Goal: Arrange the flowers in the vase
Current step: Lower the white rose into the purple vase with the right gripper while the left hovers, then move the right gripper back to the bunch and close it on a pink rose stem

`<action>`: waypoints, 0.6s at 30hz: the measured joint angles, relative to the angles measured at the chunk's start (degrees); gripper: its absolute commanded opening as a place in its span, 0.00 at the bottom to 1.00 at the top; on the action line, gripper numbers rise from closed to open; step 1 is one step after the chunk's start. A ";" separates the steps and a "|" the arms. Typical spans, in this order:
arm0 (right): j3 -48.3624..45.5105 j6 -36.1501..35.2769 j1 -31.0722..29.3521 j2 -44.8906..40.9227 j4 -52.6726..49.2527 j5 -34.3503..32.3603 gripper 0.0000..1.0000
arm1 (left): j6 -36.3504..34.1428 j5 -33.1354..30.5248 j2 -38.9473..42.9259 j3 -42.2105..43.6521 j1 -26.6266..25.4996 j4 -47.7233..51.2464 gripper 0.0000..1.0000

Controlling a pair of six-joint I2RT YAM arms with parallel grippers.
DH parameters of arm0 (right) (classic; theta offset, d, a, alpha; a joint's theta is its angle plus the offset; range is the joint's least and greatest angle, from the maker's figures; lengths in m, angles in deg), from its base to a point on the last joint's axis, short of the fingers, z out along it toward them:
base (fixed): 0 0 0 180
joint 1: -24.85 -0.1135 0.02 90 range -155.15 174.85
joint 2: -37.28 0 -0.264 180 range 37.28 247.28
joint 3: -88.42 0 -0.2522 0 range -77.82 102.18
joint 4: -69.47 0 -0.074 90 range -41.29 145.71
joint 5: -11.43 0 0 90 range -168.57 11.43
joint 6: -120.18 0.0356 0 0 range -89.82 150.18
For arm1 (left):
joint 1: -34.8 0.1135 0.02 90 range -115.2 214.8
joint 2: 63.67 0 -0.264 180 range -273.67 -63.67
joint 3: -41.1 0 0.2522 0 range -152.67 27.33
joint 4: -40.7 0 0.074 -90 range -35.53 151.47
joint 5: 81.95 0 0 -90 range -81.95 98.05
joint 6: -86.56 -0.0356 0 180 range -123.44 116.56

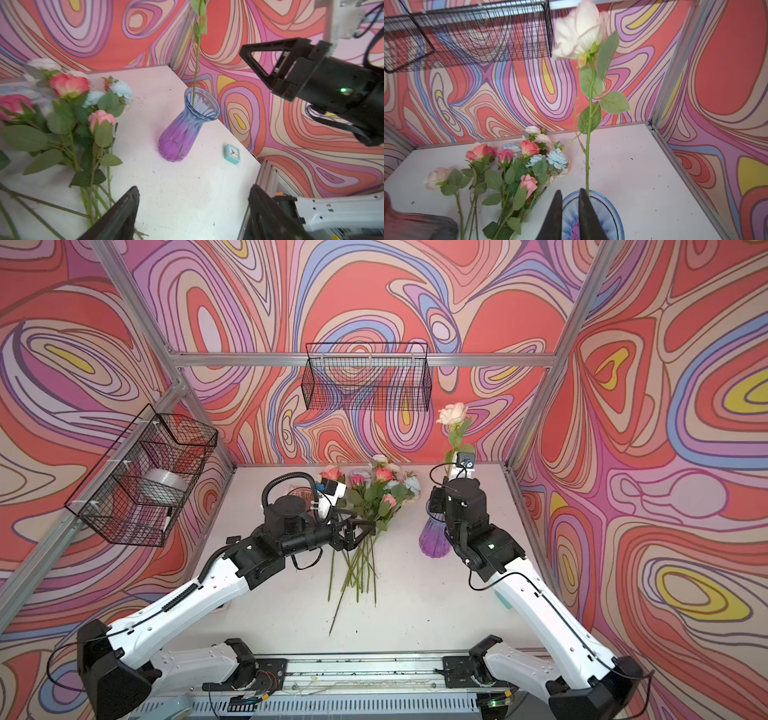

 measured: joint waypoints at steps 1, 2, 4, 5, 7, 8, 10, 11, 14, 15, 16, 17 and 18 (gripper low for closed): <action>1.57 0.66 -1.01 0.35 -0.92 0.22 0.10 | -0.44 -2.38 0.94 0.00 0.00 0.24 0.79; 3.48 1.64 -2.36 1.07 -2.05 0.44 0.10 | -1.09 -5.46 1.99 0.00 0.00 0.44 0.79; 6.45 3.91 -5.11 3.26 -3.61 1.03 0.10 | -2.10 -11.74 3.72 0.00 0.00 0.85 0.82; 7.54 5.31 -6.27 4.76 -4.15 1.40 0.10 | -2.62 -15.50 4.50 0.00 0.00 1.14 0.83; 7.89 8.52 -7.80 7.76 -4.59 3.15 0.13 | -2.99 -22.49 5.68 0.00 0.07 1.73 0.86; 7.32 10.23 -8.26 9.51 -4.55 4.59 0.13 | -3.15 -26.36 6.19 0.02 0.13 1.99 0.87; 5.57 12.96 -8.50 12.68 -4.61 7.21 0.14 | -3.39 -33.20 6.95 0.33 0.37 2.16 0.89; 4.83 14.34 -8.52 14.53 -4.85 8.37 0.14 | -3.58 -36.50 7.41 0.76 0.68 2.10 0.90; 4.20 17.53 -8.55 20.04 -5.62 11.26 0.14 | -3.26 -43.95 8.68 2.99 2.56 1.95 0.92; 4.15 18.38 -8.55 21.31 -5.70 11.91 0.16 | -2.75 -45.64 9.11 3.87 3.50 1.92 0.92; 4.15 19.61 -8.55 22.58 -5.75 12.68 0.17 | -2.03 -46.88 9.68 4.81 4.66 1.88 0.92; 4.15 20.68 -8.57 23.63 -5.68 13.29 0.17 | -1.11 -47.89 10.34 5.75 5.90 1.86 0.92; 4.15 21.55 -8.57 24.50 -5.60 13.73 0.18 | -0.37 -48.46 10.99 6.51 6.86 1.81 0.92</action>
